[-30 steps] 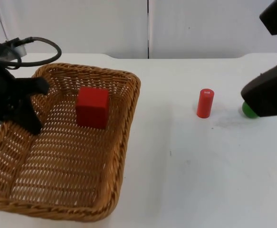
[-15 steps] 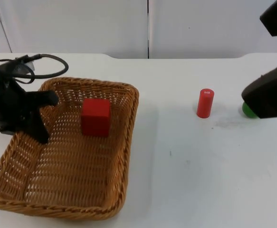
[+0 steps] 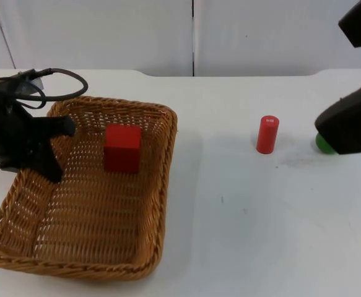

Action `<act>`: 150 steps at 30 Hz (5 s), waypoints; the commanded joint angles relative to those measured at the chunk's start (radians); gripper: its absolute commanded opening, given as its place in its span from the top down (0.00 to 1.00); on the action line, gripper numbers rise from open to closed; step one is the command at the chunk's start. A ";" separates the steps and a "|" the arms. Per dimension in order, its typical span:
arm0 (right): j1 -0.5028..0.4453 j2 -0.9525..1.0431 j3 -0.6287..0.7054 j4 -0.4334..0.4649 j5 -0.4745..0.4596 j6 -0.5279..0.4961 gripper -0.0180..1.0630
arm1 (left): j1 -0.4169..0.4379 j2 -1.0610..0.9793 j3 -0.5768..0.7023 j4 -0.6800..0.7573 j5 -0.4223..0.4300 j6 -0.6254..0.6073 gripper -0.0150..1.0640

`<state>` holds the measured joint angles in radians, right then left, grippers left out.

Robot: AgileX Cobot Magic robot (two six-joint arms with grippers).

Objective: Pick up the basket with the left hand and place the object to the left of the red cylinder into the basket with the right hand.

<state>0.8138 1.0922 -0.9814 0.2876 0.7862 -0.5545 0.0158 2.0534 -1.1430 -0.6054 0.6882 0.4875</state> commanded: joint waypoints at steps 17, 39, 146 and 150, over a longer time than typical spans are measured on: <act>-0.002 -0.008 0.000 0.005 -0.012 -0.013 0.01 | -0.003 -0.005 0.003 0.004 -0.019 -0.043 0.42; -0.002 -0.008 0.000 0.005 -0.014 -0.009 0.01 | -0.003 -0.224 0.003 0.333 0.062 -0.217 0.31; -0.002 -0.039 0.246 0.036 -0.352 0.098 0.01 | -0.118 -1.961 0.578 0.421 0.331 -0.337 0.31; -0.002 -0.050 0.246 0.036 -0.358 0.098 0.01 | -0.118 -2.012 0.578 0.429 0.332 -0.356 0.31</act>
<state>0.8138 1.0532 -0.7379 0.3207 0.4310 -0.4569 -0.0954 0.0563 -0.5666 -0.1891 1.0167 0.1485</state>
